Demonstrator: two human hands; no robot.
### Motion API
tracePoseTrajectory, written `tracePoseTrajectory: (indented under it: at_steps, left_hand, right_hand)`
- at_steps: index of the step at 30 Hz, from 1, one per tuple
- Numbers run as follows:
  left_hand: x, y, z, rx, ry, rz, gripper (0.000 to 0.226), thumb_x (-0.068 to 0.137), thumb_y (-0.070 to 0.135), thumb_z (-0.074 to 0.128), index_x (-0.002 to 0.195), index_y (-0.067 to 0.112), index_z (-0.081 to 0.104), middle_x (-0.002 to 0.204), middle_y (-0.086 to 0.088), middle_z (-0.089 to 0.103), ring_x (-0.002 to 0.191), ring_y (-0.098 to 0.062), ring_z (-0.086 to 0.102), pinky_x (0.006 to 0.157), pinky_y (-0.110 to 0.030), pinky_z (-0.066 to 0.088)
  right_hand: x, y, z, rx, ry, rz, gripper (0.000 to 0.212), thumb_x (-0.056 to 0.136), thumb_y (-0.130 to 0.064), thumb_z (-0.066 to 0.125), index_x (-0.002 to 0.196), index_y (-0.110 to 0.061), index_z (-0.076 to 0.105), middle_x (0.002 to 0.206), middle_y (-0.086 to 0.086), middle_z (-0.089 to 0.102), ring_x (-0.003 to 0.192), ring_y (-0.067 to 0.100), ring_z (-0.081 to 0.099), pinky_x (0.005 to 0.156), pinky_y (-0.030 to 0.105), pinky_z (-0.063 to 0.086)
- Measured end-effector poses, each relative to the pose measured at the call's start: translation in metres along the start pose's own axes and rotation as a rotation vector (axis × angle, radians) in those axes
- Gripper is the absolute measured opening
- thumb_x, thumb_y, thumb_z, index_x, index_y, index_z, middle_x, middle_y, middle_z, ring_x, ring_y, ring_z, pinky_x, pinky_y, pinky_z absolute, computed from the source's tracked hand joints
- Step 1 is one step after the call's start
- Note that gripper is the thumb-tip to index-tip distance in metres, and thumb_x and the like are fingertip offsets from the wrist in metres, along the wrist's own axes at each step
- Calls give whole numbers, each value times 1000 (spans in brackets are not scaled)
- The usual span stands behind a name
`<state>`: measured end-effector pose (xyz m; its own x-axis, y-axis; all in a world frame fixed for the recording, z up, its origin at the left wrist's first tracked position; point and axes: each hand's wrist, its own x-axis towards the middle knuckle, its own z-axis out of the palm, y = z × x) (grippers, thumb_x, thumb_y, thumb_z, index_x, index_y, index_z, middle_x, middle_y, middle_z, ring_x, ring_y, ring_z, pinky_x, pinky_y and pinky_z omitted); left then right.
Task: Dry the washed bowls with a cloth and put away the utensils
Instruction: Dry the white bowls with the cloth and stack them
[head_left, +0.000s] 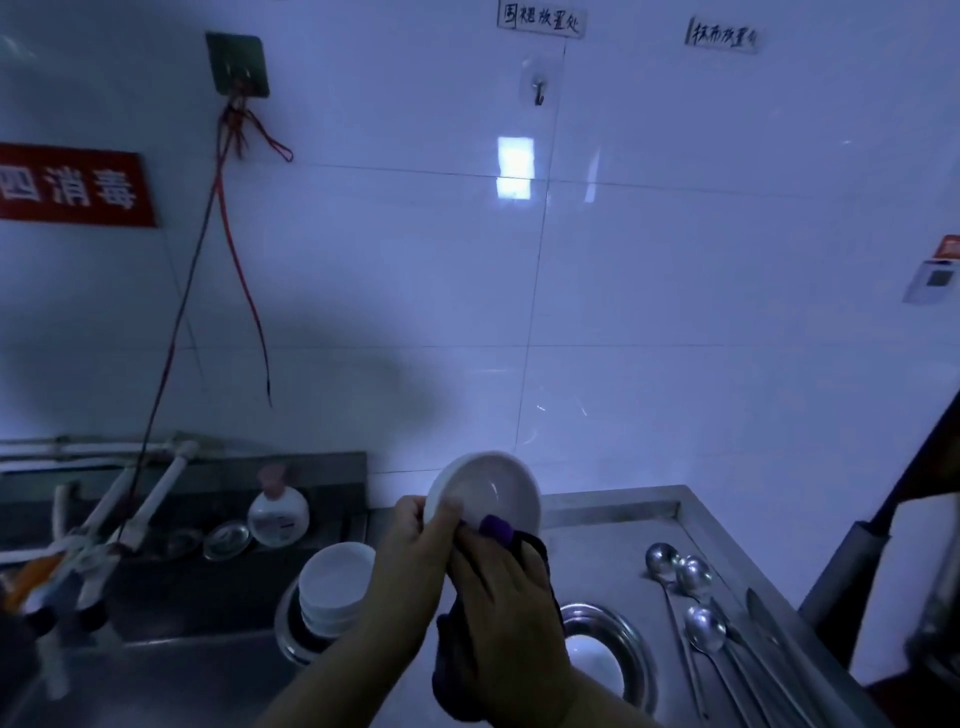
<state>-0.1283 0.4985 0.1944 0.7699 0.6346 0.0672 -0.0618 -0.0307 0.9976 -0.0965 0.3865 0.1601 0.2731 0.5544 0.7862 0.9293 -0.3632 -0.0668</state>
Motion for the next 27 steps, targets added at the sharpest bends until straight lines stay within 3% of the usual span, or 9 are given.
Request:
tracePoseTrajectory:
  at_steps: [3,6,9,13,17,19,21,24,27]
  left_hand:
    - [-3,0,-3,59,-39,36,24,90,41,53,83,18,55,72,1,60,63,-6,57,57,-27,44]
    - [-5,4,-9,166,-102,105,37,81,55,45,88,22,60,81,-1,64,75,-16,61,66,-35,51]
    - [-2,14,-15,275,-224,151,40,79,55,42,92,24,63,89,-1,68,84,-20,63,75,-40,51]
    - [2,25,-10,310,-154,185,23,96,41,44,89,25,58,86,3,63,80,-16,59,66,-28,48]
    - [-2,29,1,141,-25,98,23,95,40,43,89,19,52,82,-2,58,74,-16,57,58,-23,41]
    - [-3,30,2,113,-4,85,21,96,38,42,91,20,51,85,-3,59,76,-17,58,60,-24,42]
    - [-3,33,0,138,-43,104,17,97,36,41,91,24,52,87,-1,60,79,-15,58,60,-22,42]
    - [1,42,-11,306,-171,126,18,98,33,41,97,23,56,94,-2,61,85,-17,59,66,-28,48]
    - [9,59,-25,421,-375,-27,24,96,34,46,106,18,59,100,-6,64,88,-22,63,63,-29,52]
  right_hand:
    - [-4,18,-3,-118,-10,-219,32,90,-24,59,120,-16,66,121,2,66,112,13,62,88,33,53]
    - [-1,50,-13,-213,-6,-532,23,93,-17,58,116,-18,63,109,-1,71,103,14,65,90,31,50]
    - [9,78,-26,-266,-13,-737,15,93,-16,58,106,-20,61,100,-3,72,96,16,66,92,31,45]
    - [14,66,-21,-236,38,-597,13,92,-16,58,98,-22,68,92,-2,71,88,18,66,85,32,52]
    - [15,28,-2,-138,125,-309,18,84,-24,67,101,-19,65,89,0,72,81,16,66,78,32,55]
    - [16,21,-1,-98,120,-267,26,77,-31,73,99,-18,68,91,0,73,81,14,67,80,30,55]
    - [17,25,-6,-103,107,-332,25,79,-34,73,98,-18,71,92,-1,74,81,12,68,77,28,56]
    - [22,45,-16,-130,84,-559,14,89,-23,66,102,-17,66,88,0,73,74,14,67,65,27,54]
    - [26,66,-25,-151,-8,-790,11,91,-16,60,102,-16,61,82,0,68,71,18,61,63,28,48]
